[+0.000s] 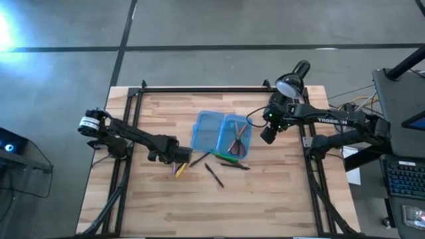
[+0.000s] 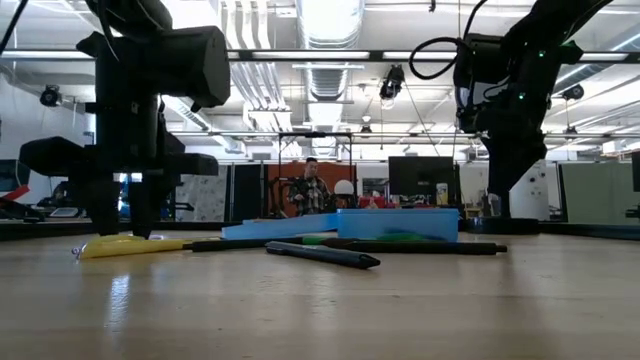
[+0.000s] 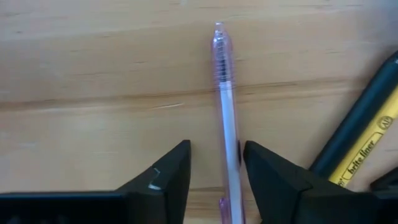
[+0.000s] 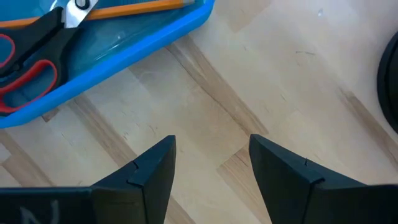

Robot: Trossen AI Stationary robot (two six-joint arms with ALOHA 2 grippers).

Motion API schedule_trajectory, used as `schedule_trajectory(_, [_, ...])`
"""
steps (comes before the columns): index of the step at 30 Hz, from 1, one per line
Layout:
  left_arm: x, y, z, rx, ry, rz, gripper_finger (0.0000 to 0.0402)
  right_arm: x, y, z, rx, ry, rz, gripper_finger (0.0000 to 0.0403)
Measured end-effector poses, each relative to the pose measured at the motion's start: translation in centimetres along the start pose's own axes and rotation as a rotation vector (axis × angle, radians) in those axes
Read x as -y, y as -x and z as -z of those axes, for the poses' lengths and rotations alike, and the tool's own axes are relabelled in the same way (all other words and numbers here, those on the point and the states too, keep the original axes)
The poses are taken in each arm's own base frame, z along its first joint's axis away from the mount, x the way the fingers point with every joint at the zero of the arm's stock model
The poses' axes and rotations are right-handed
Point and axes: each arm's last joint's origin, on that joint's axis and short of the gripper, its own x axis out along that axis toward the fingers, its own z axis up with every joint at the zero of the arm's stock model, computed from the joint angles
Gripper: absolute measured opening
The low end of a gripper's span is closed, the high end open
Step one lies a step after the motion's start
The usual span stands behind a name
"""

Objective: Pick & place school supplies into a supply box
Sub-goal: Put the purple pen into the supply box

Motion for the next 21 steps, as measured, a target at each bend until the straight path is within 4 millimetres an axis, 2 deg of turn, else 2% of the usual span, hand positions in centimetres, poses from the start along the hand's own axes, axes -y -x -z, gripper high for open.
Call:
schedule_trajectory(6, [0.13, 0.01, 0.01, -0.003, -0.014, 0.010, 0.0092, -0.03, 0.00, -0.10, 0.011, -0.001, -0.003, 0.0194])
schedule_trajectory(16, [0.52, 0.27, 0.01, -0.008, -0.013, 0.022, 0.0083, -0.03, 0.00, -0.10, 0.010, 0.009, -0.003, 0.0194])
schedule_trajectory(21, [0.59, 0.22, -0.01, 0.007, -0.012, 0.029, 0.0043, 0.04, 0.02, 0.11, -0.010, 0.035, 0.004, 0.0194])
